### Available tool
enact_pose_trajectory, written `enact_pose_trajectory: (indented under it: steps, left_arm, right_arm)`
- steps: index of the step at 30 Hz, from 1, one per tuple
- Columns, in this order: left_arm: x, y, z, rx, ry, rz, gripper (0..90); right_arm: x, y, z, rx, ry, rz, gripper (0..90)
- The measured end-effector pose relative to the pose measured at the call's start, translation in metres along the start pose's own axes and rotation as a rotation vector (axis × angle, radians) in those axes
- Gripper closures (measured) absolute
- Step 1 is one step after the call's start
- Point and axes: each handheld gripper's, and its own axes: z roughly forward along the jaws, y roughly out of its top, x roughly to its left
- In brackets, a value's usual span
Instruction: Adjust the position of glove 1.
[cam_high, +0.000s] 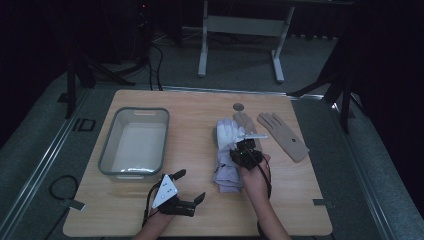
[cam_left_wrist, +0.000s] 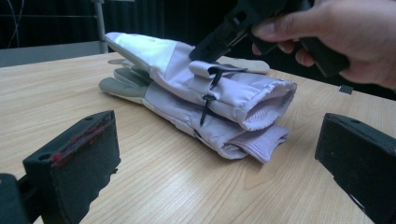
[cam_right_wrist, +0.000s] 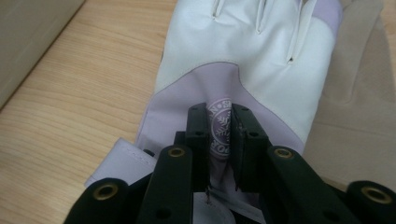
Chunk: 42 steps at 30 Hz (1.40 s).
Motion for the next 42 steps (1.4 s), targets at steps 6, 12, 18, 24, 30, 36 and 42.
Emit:
enact_pose_trajectory:
  steps: [6, 12, 18, 24, 30, 36, 42]
  left_arm:
    - [0.0, 0.0, 0.0, 0.0, 0.0, 0.001, 0.0]
    - [0.001, 0.0, 0.0, 0.0, 0.001, -0.011, 0.0]
    - [-0.001, 0.0, 0.001, 0.005, 0.008, 0.001, 0.0]
    - [0.0, 0.001, 0.002, 0.015, 0.02, -0.012, 0.0]
    - [-0.002, 0.002, 0.005, 0.038, 0.033, 0.007, 0.0]
    - [-0.004, 0.004, 0.005, 0.037, 0.023, 0.003, 0.0]
    - [-0.004, 0.009, 0.006, 0.062, 0.022, -0.035, 0.0]
  right_arm:
    - [0.001, -0.003, 0.007, 0.003, 0.007, 0.013, 77.2]
    - [0.0, -0.004, 0.01, -0.002, 0.027, 0.018, 72.3]
    - [-0.003, -0.002, -0.003, -0.042, 0.054, -0.007, 56.4]
    - [-0.012, -0.001, -0.018, -0.107, 0.123, -0.013, 33.9]
    - [-0.034, -0.006, -0.026, -0.173, 0.161, -0.034, 13.7]
    - [-0.047, -0.015, -0.032, -0.219, 0.186, -0.052, 14.1]
    - [-0.067, -0.022, -0.041, -0.233, 0.194, -0.055, 14.2]
